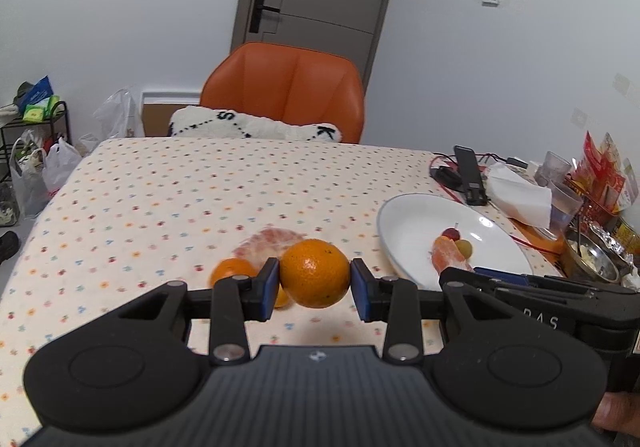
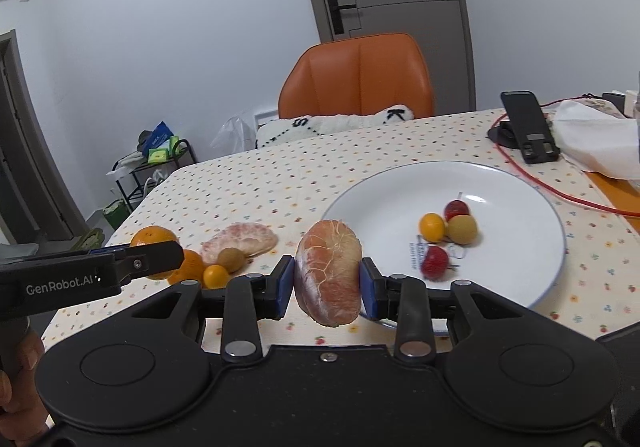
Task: Organize fruits
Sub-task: 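Carry the orange and pomelo segment onto the white plate and open both tools, then withdraw both open tools from the plate toward the remaining fruits, then grasp the second large orange with the left tool while the right tool grasps a small orange fruit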
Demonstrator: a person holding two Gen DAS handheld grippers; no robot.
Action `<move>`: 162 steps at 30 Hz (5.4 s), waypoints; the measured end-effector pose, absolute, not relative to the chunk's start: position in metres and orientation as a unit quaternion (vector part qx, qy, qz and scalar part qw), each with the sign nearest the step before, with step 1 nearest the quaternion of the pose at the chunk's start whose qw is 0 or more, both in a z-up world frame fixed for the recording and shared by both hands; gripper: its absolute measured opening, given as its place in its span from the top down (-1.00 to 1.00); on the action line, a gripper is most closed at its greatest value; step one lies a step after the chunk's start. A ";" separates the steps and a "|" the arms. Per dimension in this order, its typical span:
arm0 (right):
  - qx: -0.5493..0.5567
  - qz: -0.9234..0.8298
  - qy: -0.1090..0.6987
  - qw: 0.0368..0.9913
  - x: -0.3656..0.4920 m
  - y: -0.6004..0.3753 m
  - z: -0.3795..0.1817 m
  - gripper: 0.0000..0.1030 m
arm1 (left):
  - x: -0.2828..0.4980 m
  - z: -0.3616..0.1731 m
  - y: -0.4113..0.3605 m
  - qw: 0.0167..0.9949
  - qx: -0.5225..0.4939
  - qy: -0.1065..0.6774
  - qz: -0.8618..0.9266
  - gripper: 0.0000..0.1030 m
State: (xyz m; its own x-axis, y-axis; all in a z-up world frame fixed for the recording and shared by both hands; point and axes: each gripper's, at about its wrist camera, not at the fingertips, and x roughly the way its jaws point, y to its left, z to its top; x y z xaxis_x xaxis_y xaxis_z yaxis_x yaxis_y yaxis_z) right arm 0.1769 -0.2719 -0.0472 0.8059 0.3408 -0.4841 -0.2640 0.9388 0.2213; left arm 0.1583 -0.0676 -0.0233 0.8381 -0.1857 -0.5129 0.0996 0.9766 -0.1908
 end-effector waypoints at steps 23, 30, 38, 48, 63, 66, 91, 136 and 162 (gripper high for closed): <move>0.091 0.090 0.262 0.957 0.196 -0.337 -0.066 0.36 | 0.195 -0.034 -0.135 0.948 -0.042 0.291 -0.120 0.29; 0.095 0.091 0.271 0.954 0.206 -0.344 -0.070 0.24 | 0.208 -0.040 -0.149 0.945 -0.035 0.299 -0.128 0.29; 0.116 0.097 0.272 0.950 0.200 -0.355 -0.071 0.20 | 0.220 -0.040 -0.161 0.943 -0.032 0.301 -0.136 0.29; 0.120 0.107 0.266 0.951 0.195 -0.351 -0.066 -0.02 | 0.217 -0.036 -0.155 0.941 -0.048 0.309 -0.132 0.14; 0.112 0.127 0.253 0.952 0.183 -0.328 -0.053 -0.53 | 0.193 -0.026 -0.113 0.948 -0.051 0.303 -0.078 -0.55; 0.111 0.126 0.249 0.954 0.181 -0.322 -0.051 -0.61 | 0.189 -0.023 -0.106 0.951 -0.049 0.298 -0.067 -0.63; 0.094 0.176 0.251 0.947 0.164 -0.271 -0.045 -0.91 | 0.145 -0.027 -0.038 0.951 -0.095 0.293 -0.007 -0.74; 0.083 0.238 0.313 0.916 0.193 -0.227 -0.070 -0.13 | 0.167 -0.052 -0.016 0.943 -0.118 0.309 -0.031 -0.28; 0.089 0.281 0.334 0.895 0.221 -0.203 -0.079 0.08 | 0.194 -0.069 0.000 0.936 -0.132 0.326 -0.030 0.30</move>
